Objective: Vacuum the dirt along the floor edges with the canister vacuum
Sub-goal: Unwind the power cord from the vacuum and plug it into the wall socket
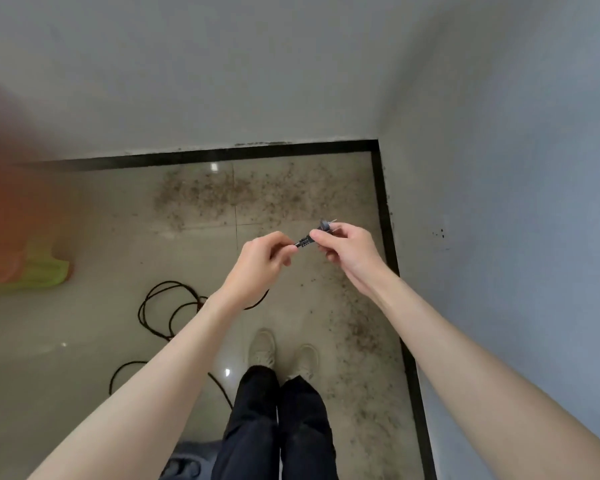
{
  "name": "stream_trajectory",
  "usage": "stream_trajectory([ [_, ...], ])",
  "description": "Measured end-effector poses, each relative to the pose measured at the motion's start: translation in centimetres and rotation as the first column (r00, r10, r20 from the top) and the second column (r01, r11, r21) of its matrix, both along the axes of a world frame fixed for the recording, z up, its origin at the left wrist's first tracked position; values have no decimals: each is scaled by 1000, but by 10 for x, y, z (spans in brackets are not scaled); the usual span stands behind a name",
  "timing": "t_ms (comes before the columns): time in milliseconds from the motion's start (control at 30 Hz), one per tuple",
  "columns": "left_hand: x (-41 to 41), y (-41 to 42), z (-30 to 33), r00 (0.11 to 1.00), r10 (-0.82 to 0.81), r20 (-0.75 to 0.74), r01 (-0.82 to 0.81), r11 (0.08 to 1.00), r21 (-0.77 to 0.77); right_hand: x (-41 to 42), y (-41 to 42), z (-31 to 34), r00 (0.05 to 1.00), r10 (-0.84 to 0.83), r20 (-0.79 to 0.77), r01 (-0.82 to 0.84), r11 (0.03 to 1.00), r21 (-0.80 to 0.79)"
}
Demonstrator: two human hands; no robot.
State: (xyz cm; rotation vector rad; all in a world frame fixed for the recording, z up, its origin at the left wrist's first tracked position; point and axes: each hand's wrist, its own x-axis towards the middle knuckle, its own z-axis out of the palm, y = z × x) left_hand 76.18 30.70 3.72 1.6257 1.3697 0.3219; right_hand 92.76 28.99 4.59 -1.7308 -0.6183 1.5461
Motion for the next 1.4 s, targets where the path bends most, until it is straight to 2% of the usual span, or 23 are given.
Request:
stream_trajectory([
  [200,58,15,-103,993,-78,87,72,995,70,52,4,-99,975,9,222,-11,1000,11],
  [300,84,31,-156,990,-94,101,85,992,90,86,3,-149,937,121,327,-128,992,-1],
  [367,105,44,-194,988,-118,97,108,989,105,115,2,-182,866,215,451,-219,975,-44],
  [400,116,50,-214,988,-126,92,115,986,118,132,0,-196,790,253,559,-254,964,-77],
  [433,128,55,-232,987,-140,83,128,982,139,148,-3,-209,657,295,694,-296,947,-123],
  [500,152,63,-267,979,-194,69,178,964,195,182,-13,-230,228,365,903,-374,889,-265],
  [533,166,65,-283,971,-229,73,207,952,225,198,-18,-238,11,395,919,-384,850,-361],
  [567,179,67,-296,959,-267,90,236,936,262,213,-22,-244,-167,416,894,-373,813,-448],
  [633,208,68,-318,932,-340,127,280,896,343,236,-29,-250,-425,421,801,-301,769,-564],
  [700,238,67,-332,902,-398,169,309,867,392,253,-37,-250,-599,443,667,-163,748,-643],
  [767,268,62,-339,885,-408,225,296,866,403,270,-45,-248,-724,472,502,-9,721,-692],
  [867,310,49,-346,885,-387,258,272,881,387,288,-59,-240,-830,457,319,122,707,-696],
  [933,331,42,-349,890,-374,261,251,880,404,293,-63,-239,-865,438,245,155,697,-700],
  [1100,349,35,-350,887,-315,338,166,900,404,299,-61,-242,-902,397,168,161,673,-722],
  [1267,350,36,-346,858,-321,400,122,886,448,301,-60,-244,-942,321,102,167,708,-686],
  [1400,353,35,-339,862,-352,364,143,859,491,301,-59,-243,-949,312,51,193,701,-686],
])
